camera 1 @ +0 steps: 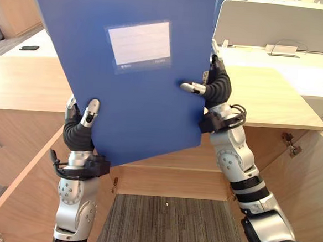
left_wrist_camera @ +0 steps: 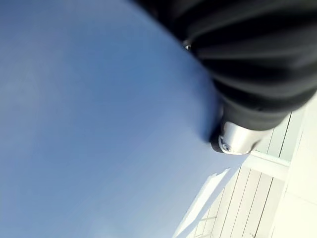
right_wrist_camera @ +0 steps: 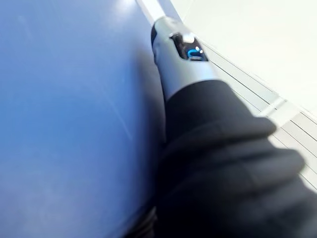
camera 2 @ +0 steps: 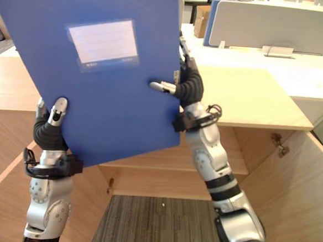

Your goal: Walk over to the cabinet, pick up the folder, carry it to the office cabinet, place the folder inside the office cabinet, then close the office cabinet door

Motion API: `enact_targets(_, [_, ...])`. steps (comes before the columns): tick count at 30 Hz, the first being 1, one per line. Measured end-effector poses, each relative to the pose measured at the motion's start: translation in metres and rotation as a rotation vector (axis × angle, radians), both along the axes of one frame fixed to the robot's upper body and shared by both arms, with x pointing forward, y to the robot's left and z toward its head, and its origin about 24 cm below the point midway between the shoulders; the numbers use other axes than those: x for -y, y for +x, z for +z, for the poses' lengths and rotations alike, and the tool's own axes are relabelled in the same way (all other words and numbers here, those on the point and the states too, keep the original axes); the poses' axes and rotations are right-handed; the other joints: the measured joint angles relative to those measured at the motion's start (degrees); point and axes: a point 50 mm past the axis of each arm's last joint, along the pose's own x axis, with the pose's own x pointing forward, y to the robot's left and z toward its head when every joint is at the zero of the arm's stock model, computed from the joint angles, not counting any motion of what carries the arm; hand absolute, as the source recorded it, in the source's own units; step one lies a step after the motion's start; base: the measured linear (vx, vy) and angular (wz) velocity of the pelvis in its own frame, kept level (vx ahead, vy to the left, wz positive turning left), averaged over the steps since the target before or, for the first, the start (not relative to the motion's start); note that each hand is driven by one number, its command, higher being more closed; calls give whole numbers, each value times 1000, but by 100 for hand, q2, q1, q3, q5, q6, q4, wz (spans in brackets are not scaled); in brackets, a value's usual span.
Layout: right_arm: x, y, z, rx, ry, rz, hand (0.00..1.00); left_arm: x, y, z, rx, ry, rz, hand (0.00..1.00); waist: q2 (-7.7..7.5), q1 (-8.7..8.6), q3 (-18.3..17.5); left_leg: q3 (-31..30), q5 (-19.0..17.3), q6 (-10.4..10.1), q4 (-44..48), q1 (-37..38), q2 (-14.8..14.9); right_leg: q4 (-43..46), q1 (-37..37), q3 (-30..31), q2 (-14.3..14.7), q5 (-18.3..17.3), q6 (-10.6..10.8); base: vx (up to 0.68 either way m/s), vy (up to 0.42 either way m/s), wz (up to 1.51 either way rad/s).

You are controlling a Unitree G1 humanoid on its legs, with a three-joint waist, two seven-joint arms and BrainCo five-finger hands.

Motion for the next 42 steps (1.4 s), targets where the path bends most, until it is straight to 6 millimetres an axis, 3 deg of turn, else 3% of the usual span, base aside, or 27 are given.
enact_targets(1, [-2,3,1,1,-15,-3,100,0,0,0,0,-4,1,100,0,4,0,-9,1,0,0,-2,0,0,0,-8,-5,0,0,0,0,0])
enact_targets(8, [-11,8,3,-6,-110,20,100,-4,0,0,5,-6,19,100,-20,12,-13,-32,2,1,4,-21,0,0,-6,-25,-11,1,0,-5,-2,1])
enact_targets(13, [-13,9,1,-46,-273,123,100,-9,-3,-3,10,32,34,100,-91,24,-75,-53,0,-3,23,-56,7,0,-20,-33,-9,3,-3,-16,-7,2])
enact_targets(16, [-7,10,-18,-147,-439,169,100,-15,-5,-18,-72,84,29,100,-123,27,-129,-63,-8,-12,58,-85,7,0,-26,-33,-16,6,-7,-36,-8,2])
enact_targets(21, [24,6,-58,-318,-685,189,100,-5,-12,-58,-281,86,-72,100,-155,76,-186,-63,-17,-24,103,-107,5,-1,-27,-27,-17,9,-12,0,0,0])
enact_targets(22, [28,5,-63,-338,-702,192,100,-3,-13,-62,-300,90,-86,0,-153,76,-193,-63,-18,-26,106,-108,7,0,-28,-26,-17,9,-12,0,0,0])
enact_targets(24, [40,0,-74,-381,-756,198,100,2,-19,-74,-365,104,-132,0,-146,60,-200,-55,-23,-33,116,-109,12,0,-31,-11,-13,9,-12,-11,-4,-2])
enact_targets(29, [83,-31,-89,-337,-955,143,100,32,-55,-135,-649,211,-406,0,-52,32,-284,-32,-26,-37,121,-195,8,0,-125,14,-4,9,-12,-10,-5,-1])
enact_targets(34, [98,-59,-113,-331,-1047,106,100,43,-77,-187,-873,202,-564,0,5,-32,-318,-7,-27,-38,115,-184,10,0,-128,39,23,8,-11,-36,-14,-3])
enact_targets(38, [104,-80,-149,-398,-1134,81,100,30,-109,-245,-1176,147,-524,0,-1,-112,-312,44,-32,-29,108,-193,45,-2,-161,92,27,13,-23,-60,-17,-7])
enact_targets(40, [107,-90,-163,-435,-1152,85,100,15,-128,-268,-1331,106,-446,0,-1,-112,-292,72,-30,-33,108,-198,50,-1,-186,121,41,17,-28,-37,-24,-8])
enact_targets(42, [109,-101,-181,-466,-1176,109,100,-11,-153,-288,-1499,82,-319,0,-17,-117,-278,71,-32,-44,113,-196,55,-1,-188,118,71,17,-29,0,0,0])
